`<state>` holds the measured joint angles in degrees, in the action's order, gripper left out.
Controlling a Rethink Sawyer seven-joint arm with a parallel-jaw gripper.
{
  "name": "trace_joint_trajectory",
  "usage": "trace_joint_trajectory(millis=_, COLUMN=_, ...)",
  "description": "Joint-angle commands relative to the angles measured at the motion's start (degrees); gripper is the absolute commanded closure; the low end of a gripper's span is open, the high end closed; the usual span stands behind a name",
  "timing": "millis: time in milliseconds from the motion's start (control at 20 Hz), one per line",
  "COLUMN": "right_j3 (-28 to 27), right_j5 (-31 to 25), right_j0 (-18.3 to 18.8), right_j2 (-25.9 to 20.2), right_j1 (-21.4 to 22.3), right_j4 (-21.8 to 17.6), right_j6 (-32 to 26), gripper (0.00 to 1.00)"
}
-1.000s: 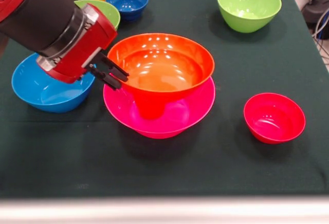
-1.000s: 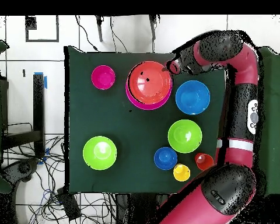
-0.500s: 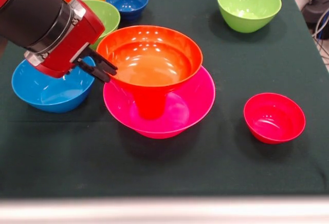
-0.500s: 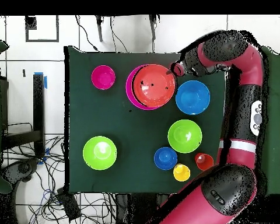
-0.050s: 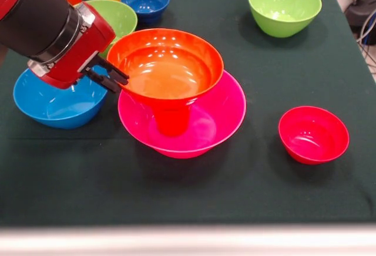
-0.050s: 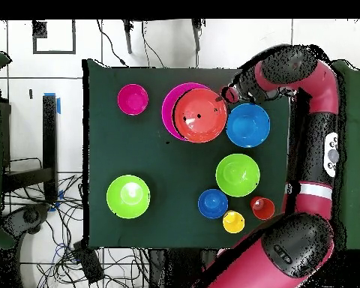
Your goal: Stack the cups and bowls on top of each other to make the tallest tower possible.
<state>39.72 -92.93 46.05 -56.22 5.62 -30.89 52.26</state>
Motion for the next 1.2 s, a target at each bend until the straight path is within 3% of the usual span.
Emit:
trace_joint_trajectory(millis=50, right_j3=10.05, right_j5=5.95, right_j0=0.26, right_j2=4.9, right_j1=2.03, right_j4=-1.63, right_j6=-10.93, gripper=1.0)
trace_joint_trajectory(millis=600, right_j3=16.04, right_j5=8.05, right_j0=2.04, right_j2=5.34, right_j1=3.72, right_j4=-0.18, right_j6=-8.57, gripper=1.0)
trace_joint_trajectory(millis=1200, right_j3=15.79, right_j5=10.09, right_j0=2.7, right_j2=4.81, right_j1=3.33, right_j4=-0.63, right_j6=-10.4, gripper=1.0)
